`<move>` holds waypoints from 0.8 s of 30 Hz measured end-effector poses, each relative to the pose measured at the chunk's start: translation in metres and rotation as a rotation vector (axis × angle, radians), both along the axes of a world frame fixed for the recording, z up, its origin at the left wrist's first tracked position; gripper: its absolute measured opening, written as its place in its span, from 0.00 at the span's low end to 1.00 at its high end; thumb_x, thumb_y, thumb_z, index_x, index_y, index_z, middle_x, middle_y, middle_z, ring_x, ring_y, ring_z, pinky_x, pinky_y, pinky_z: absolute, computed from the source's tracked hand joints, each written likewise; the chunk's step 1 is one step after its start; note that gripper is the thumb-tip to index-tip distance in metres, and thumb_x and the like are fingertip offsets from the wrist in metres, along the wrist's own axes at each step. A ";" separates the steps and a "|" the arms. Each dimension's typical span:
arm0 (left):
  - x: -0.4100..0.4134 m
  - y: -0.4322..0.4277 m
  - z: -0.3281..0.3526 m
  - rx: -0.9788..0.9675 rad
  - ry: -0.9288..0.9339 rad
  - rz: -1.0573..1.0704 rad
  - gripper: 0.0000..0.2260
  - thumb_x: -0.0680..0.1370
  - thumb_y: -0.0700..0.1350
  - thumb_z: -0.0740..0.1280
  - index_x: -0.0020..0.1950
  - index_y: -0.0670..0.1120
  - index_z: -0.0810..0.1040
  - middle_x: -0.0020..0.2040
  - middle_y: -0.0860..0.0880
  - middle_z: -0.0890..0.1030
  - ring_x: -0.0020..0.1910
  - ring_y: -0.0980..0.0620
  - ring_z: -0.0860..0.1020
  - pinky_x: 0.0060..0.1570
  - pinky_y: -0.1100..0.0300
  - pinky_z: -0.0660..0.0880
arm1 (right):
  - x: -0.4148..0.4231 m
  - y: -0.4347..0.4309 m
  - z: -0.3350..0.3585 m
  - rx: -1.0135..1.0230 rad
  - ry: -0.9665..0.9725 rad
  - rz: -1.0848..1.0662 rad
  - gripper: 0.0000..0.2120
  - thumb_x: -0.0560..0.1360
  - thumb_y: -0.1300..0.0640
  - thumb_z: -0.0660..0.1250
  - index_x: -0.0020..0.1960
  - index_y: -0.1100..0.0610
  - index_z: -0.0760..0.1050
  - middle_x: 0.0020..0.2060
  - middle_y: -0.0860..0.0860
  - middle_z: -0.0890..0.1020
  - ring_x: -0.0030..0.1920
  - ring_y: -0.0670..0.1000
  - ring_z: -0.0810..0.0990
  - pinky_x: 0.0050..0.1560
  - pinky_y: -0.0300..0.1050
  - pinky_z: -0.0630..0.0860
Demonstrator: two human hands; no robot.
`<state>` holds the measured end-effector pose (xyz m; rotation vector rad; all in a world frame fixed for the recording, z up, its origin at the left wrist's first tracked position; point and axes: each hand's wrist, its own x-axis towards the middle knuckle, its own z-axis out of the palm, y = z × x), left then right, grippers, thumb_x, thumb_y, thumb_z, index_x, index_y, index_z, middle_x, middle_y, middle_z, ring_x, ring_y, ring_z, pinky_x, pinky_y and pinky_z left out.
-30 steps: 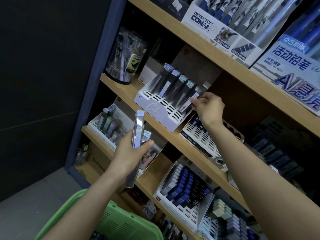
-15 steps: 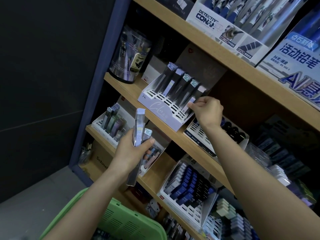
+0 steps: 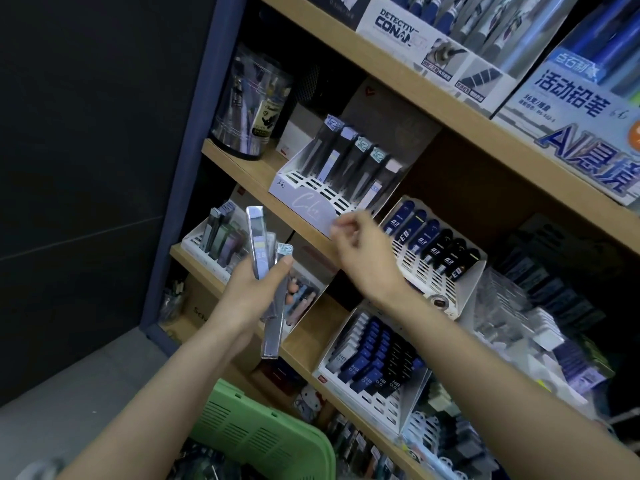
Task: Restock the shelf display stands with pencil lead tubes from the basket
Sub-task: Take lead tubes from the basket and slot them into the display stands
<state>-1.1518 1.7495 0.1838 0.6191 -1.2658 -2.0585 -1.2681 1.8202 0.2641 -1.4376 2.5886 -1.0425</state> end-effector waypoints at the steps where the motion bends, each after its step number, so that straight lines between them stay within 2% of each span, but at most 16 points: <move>1: 0.001 0.001 0.000 0.018 0.017 0.002 0.06 0.80 0.45 0.63 0.43 0.46 0.73 0.27 0.54 0.77 0.25 0.60 0.76 0.25 0.67 0.73 | 0.010 0.001 -0.006 0.090 -0.113 0.039 0.06 0.79 0.56 0.62 0.55 0.56 0.71 0.43 0.45 0.75 0.42 0.44 0.77 0.47 0.36 0.76; 3: 0.003 0.001 0.000 0.031 0.049 0.021 0.05 0.80 0.46 0.62 0.45 0.47 0.74 0.29 0.54 0.79 0.28 0.57 0.78 0.28 0.63 0.75 | 0.028 0.002 -0.019 0.217 -0.327 0.074 0.06 0.78 0.56 0.65 0.53 0.54 0.69 0.42 0.49 0.76 0.42 0.50 0.79 0.48 0.50 0.80; 4: 0.004 0.001 0.000 0.039 0.068 0.035 0.05 0.80 0.45 0.62 0.46 0.47 0.75 0.31 0.53 0.80 0.31 0.55 0.79 0.30 0.60 0.77 | 0.035 0.002 -0.025 0.254 -0.401 0.094 0.08 0.77 0.57 0.66 0.52 0.55 0.68 0.43 0.51 0.76 0.42 0.51 0.79 0.47 0.53 0.80; 6: 0.004 -0.001 -0.001 0.056 0.098 0.070 0.04 0.80 0.45 0.63 0.48 0.48 0.76 0.36 0.51 0.82 0.35 0.53 0.81 0.32 0.57 0.78 | 0.046 0.003 -0.032 0.278 -0.523 0.126 0.08 0.77 0.61 0.66 0.52 0.57 0.67 0.44 0.57 0.76 0.40 0.51 0.79 0.43 0.47 0.80; 8: 0.005 -0.003 -0.002 0.034 0.100 0.098 0.04 0.80 0.44 0.63 0.49 0.48 0.77 0.40 0.50 0.81 0.38 0.53 0.81 0.36 0.59 0.78 | 0.052 0.003 -0.034 0.252 -0.603 0.131 0.07 0.77 0.63 0.65 0.55 0.60 0.69 0.45 0.64 0.80 0.35 0.48 0.78 0.37 0.39 0.79; 11: 0.008 -0.005 -0.003 -0.034 0.064 0.129 0.06 0.80 0.46 0.63 0.50 0.45 0.77 0.42 0.48 0.80 0.43 0.51 0.79 0.41 0.58 0.77 | 0.050 0.005 -0.034 0.298 -0.519 0.113 0.14 0.77 0.61 0.66 0.60 0.64 0.72 0.38 0.56 0.81 0.37 0.48 0.79 0.44 0.44 0.80; 14: 0.011 -0.009 -0.003 -0.054 0.058 0.149 0.08 0.80 0.46 0.62 0.52 0.42 0.76 0.42 0.47 0.81 0.41 0.52 0.80 0.38 0.60 0.77 | 0.044 0.007 -0.030 0.314 -0.367 0.094 0.07 0.76 0.58 0.68 0.52 0.60 0.78 0.43 0.56 0.83 0.44 0.52 0.82 0.51 0.54 0.80; 16: 0.014 -0.014 -0.003 -0.055 0.060 0.166 0.05 0.80 0.44 0.62 0.48 0.44 0.76 0.37 0.48 0.79 0.36 0.52 0.78 0.38 0.59 0.76 | 0.040 0.009 -0.020 0.250 -0.349 0.075 0.03 0.76 0.58 0.67 0.47 0.57 0.78 0.43 0.54 0.83 0.44 0.53 0.84 0.48 0.54 0.81; 18: 0.016 -0.016 -0.003 -0.058 0.058 0.152 0.05 0.80 0.44 0.63 0.45 0.45 0.74 0.35 0.49 0.76 0.31 0.54 0.74 0.34 0.60 0.73 | 0.037 0.008 -0.009 0.156 -0.331 0.066 0.03 0.77 0.59 0.66 0.44 0.56 0.77 0.42 0.55 0.84 0.42 0.54 0.84 0.45 0.53 0.82; 21: 0.016 -0.013 -0.002 -0.103 0.017 0.051 0.05 0.79 0.44 0.64 0.44 0.45 0.76 0.37 0.47 0.78 0.27 0.57 0.72 0.31 0.62 0.72 | 0.034 0.004 0.002 0.051 -0.354 0.076 0.05 0.76 0.60 0.67 0.43 0.61 0.77 0.40 0.57 0.84 0.42 0.54 0.85 0.46 0.52 0.82; 24: 0.015 -0.008 -0.001 -0.153 -0.002 -0.047 0.05 0.79 0.45 0.64 0.46 0.44 0.77 0.34 0.47 0.76 0.27 0.56 0.73 0.30 0.62 0.72 | 0.034 -0.003 0.006 -0.020 -0.401 0.078 0.07 0.76 0.60 0.67 0.46 0.65 0.76 0.41 0.59 0.84 0.43 0.56 0.85 0.47 0.53 0.82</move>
